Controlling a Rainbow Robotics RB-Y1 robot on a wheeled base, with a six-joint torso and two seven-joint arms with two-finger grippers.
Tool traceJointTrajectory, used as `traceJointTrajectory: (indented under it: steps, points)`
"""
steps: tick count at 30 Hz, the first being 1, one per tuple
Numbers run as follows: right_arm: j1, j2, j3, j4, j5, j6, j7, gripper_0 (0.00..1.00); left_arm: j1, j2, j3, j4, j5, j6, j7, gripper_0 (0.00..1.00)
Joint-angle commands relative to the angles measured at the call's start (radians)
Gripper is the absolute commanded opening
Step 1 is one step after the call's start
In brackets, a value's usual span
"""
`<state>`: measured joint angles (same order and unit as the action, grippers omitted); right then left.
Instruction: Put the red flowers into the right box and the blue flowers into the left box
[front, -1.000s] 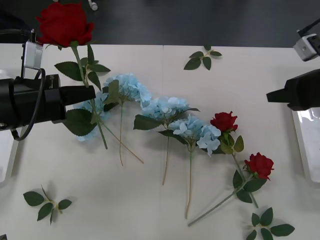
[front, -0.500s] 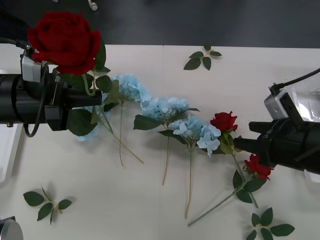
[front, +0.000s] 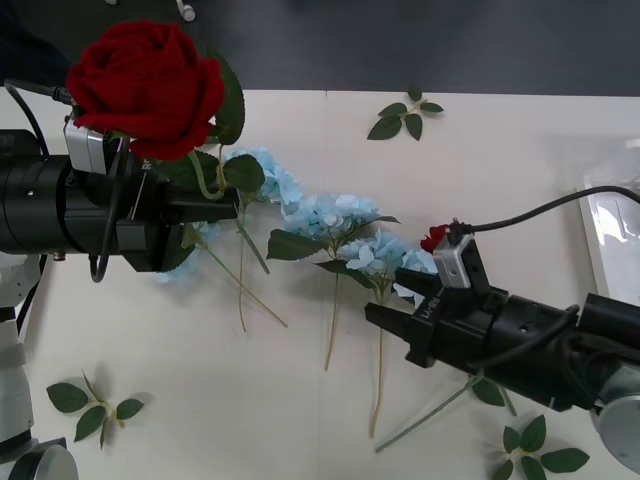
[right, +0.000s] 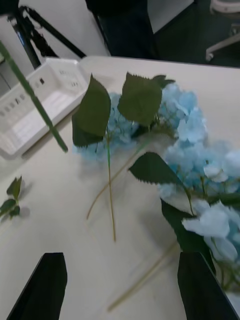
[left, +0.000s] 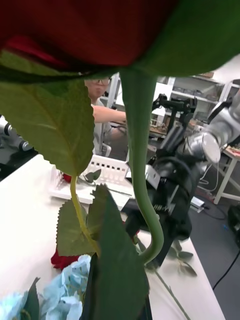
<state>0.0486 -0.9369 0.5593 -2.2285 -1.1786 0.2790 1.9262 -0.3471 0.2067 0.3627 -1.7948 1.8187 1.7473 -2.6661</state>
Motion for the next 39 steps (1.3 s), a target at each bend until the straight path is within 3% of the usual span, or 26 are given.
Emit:
traceJointTrajectory:
  steps: [1, 14, 22, 24, 25, 26, 27, 39]
  points:
    - [-0.102, 0.089, 0.08, 0.056, 0.013, -0.083, 0.105, 0.64, -0.047, -0.026, -0.019, -0.015, -0.027, 0.009, -0.039, 0.0]
    - [-0.314, 0.224, 0.244, 0.184, 0.013, -0.185, 0.131, 0.64, -0.069, -0.121, -0.033, -0.014, -0.127, -0.005, -0.039, 0.0]
    - [-0.349, 0.274, 0.255, 0.219, 0.013, -0.188, 0.134, 0.63, -0.067, -0.121, -0.037, -0.015, -0.127, -0.009, -0.039, 0.0]
    - [-0.351, 0.277, 0.255, 0.221, 0.014, -0.187, 0.134, 0.44, -0.067, -0.121, -0.037, -0.015, -0.127, -0.009, -0.039, 0.0]
    - [-0.349, 0.277, 0.255, 0.219, 0.013, -0.187, 0.134, 0.24, -0.067, -0.121, -0.037, -0.015, -0.127, -0.009, -0.039, 0.0]
    - [-0.351, 0.277, 0.255, 0.221, 0.014, -0.187, 0.134, 0.15, -0.067, -0.121, -0.037, -0.015, -0.127, -0.009, -0.039, 0.0]
    - [-0.349, 0.279, 0.254, 0.221, 0.016, -0.187, 0.132, 0.0, -0.067, -0.121, -0.037, -0.015, -0.127, -0.009, -0.039, 0.0]
    - [-0.351, 0.277, 0.254, 0.224, 0.019, -0.195, 0.131, 0.0, -0.067, -0.121, -0.037, -0.015, -0.127, -0.009, -0.039, 0.0]
